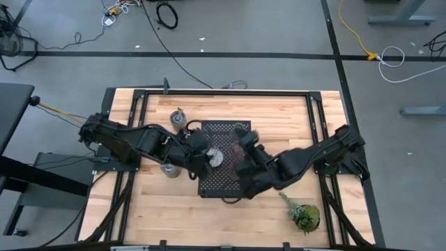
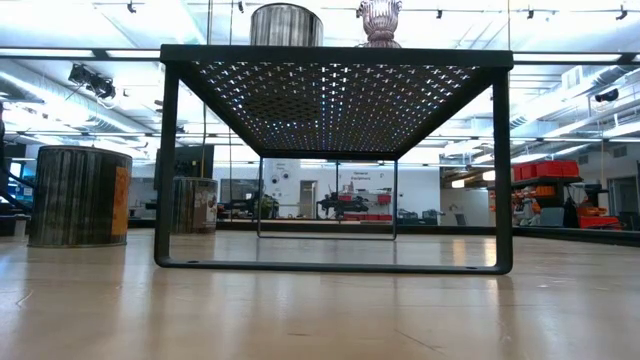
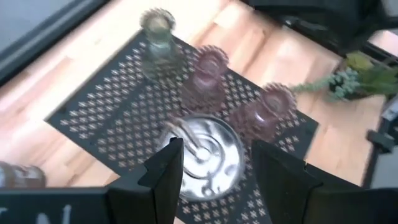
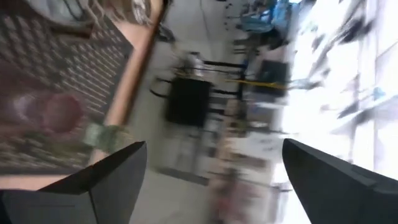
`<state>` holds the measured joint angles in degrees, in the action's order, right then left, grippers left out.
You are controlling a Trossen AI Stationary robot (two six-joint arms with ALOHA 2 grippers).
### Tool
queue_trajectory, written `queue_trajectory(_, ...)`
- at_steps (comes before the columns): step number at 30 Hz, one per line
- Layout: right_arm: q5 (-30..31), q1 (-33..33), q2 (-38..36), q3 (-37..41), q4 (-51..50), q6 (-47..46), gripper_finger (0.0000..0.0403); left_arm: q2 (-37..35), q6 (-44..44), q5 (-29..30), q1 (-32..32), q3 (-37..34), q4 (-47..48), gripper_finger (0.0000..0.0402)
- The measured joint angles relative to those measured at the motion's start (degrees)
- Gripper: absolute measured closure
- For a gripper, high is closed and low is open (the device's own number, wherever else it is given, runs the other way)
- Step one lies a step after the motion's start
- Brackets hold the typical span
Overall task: Pick & Place candle stick holders
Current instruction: Put the bottom silver scented candle on the shelf aligned with the silver scented candle
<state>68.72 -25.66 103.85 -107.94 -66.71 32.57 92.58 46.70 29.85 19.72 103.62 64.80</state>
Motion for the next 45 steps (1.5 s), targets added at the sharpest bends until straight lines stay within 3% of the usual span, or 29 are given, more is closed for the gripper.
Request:
queue_trajectory(8, -26.1, 1.5, -9.9, 0.0, -5.3, -32.5, 0.0034, 0.0, -0.4, 5.0, -1.6, 2.2, 4.9, 0.0209)
queue_trajectory(11, -30.3, 2.2, -14.0, 0.0, -4.1, -41.7, 0.0034, -0.2, -2.1, 7.1, -2.3, 2.2, 5.9, 0.0209)
queue_trajectory(19, -30.8, 2.2, -19.4, -0.1, -3.9, -49.2, 0.0034, -0.4, -9.5, 8.1, -7.6, 0.8, 6.8, 0.0209)
queue_trajectory(28, -27.7, 2.2, -21.0, 4.6, -7.7, -55.6, 0.0034, -2.9, -9.8, 4.8, -13.4, -10.9, 8.4, 0.0209)
queue_trajectory(38, -27.4, 2.2, -30.6, 21.9, -0.2, -63.9, 0.0034, -20.0, 0.6, 7.5, -17.4, -28.3, 7.6, 0.0209)
queue_trajectory(45, -27.6, 2.6, -34.7, 29.4, 5.9, -65.2, 0.0034, -29.0, 7.1, 4.8, -23.5, -38.4, 7.8, 0.0209)
